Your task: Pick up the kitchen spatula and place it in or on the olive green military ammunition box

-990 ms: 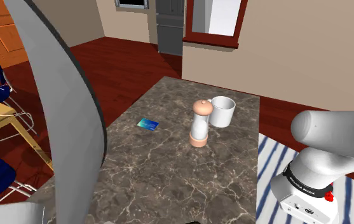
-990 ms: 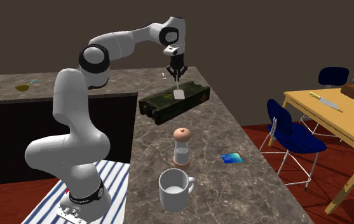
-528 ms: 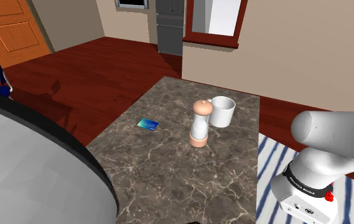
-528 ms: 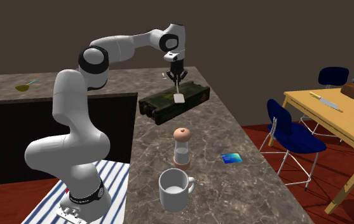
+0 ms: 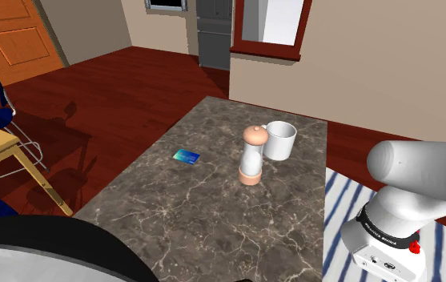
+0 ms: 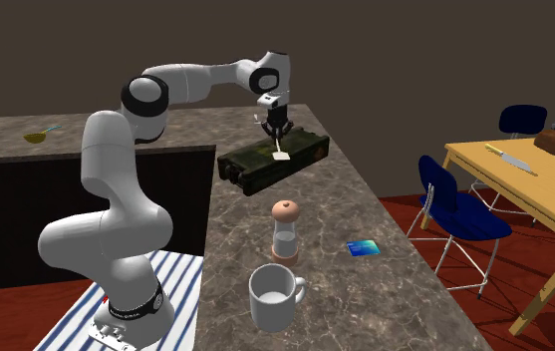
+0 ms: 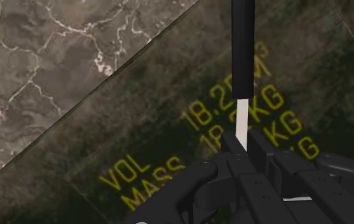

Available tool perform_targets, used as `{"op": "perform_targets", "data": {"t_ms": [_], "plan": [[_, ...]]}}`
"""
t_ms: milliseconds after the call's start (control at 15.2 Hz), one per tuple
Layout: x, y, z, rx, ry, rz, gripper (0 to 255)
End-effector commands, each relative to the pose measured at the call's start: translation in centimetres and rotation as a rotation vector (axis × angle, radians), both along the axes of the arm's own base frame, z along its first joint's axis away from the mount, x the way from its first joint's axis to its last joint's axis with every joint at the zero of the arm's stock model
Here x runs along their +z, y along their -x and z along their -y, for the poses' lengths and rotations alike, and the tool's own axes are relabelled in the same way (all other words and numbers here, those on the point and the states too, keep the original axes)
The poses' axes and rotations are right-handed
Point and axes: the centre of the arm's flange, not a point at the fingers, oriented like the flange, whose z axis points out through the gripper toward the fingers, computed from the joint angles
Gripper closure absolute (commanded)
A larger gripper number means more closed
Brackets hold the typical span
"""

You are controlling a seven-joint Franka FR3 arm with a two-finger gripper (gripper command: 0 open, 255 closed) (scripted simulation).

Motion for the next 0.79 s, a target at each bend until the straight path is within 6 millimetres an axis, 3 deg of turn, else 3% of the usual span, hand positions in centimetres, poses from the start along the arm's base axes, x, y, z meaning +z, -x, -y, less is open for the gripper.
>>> {"op": "perform_targets", "data": {"t_ms": [0, 396, 462, 726], "plan": [[-0.34, -0.08, 0.05, 0.000, -0.001, 0.000, 255], [-0.34, -0.08, 0.05, 0.000, -0.001, 0.000, 255], [-0.34, -0.08, 0.05, 0.000, -0.001, 0.000, 0], [-0.34, -0.08, 0.05, 0.000, -0.001, 0.000, 0]]}}
